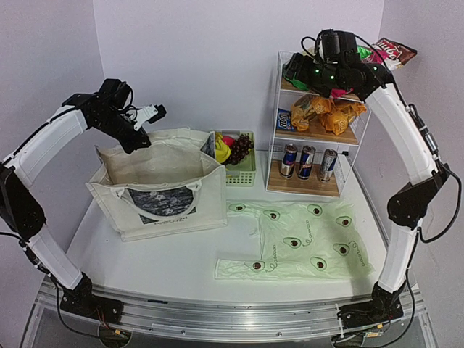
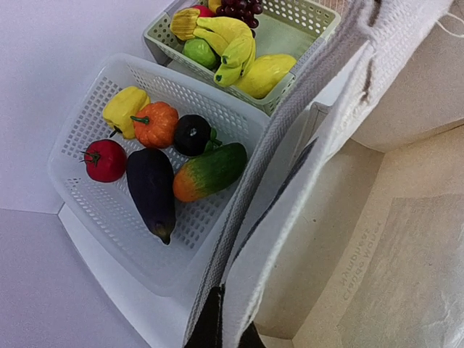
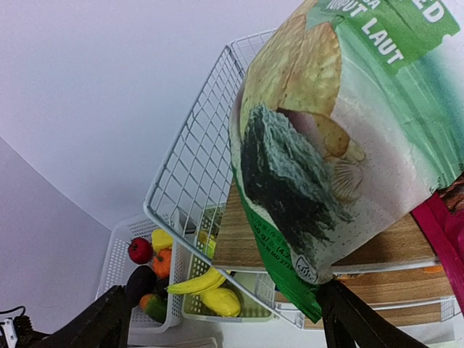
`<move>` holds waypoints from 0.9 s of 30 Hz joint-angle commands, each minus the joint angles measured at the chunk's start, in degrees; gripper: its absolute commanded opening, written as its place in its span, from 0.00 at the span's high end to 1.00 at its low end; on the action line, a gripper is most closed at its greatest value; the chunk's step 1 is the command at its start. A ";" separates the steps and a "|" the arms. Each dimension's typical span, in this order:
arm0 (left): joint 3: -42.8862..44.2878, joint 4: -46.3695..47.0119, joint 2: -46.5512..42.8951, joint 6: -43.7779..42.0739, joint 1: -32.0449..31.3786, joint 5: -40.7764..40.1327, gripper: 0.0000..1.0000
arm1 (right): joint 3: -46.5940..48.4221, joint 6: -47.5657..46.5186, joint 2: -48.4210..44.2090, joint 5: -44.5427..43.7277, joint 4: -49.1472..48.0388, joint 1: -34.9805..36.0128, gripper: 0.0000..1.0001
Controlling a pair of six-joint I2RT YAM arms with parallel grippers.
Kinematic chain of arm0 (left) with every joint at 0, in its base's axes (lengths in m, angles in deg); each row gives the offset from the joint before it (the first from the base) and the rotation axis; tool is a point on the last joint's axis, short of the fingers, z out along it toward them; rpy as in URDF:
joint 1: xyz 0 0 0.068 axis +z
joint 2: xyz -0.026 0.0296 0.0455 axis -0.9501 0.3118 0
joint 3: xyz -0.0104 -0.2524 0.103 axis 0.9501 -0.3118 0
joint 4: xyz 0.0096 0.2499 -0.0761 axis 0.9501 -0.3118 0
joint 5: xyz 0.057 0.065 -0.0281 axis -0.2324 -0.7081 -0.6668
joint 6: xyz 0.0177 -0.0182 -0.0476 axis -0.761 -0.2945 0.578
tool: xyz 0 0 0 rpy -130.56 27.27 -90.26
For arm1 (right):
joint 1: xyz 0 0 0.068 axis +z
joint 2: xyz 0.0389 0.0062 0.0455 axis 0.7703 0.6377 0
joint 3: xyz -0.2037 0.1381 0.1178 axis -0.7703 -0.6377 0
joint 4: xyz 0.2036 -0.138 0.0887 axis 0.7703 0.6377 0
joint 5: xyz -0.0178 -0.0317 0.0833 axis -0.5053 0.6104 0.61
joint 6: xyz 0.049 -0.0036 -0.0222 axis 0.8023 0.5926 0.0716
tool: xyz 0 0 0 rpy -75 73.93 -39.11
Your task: Place the mixed food into the grocery bags and tie them
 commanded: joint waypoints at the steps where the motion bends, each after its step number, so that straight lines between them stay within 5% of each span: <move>1: 2.92 2.08 -2.84 2.54 0.19 2.74 1.00 | -3.41 -4.60 -4.25 -3.31 -3.00 -0.38 0.12; 6: 1.18 2.83 -4.78 3.47 0.12 3.92 1.00 | -10.76 -6.04 -9.95 -2.77 -3.00 -0.44 0.09; 13: 1.32 2.99 -4.26 3.29 0.13 5.24 1.00 | -3.87 -7.25 -4.19 -0.44 -2.74 -4.10 0.07; 27: 2.30 3.61 -4.11 2.96 0.08 6.97 1.00 | 4.07 -5.42 4.52 7.46 -3.87 -6.46 0.20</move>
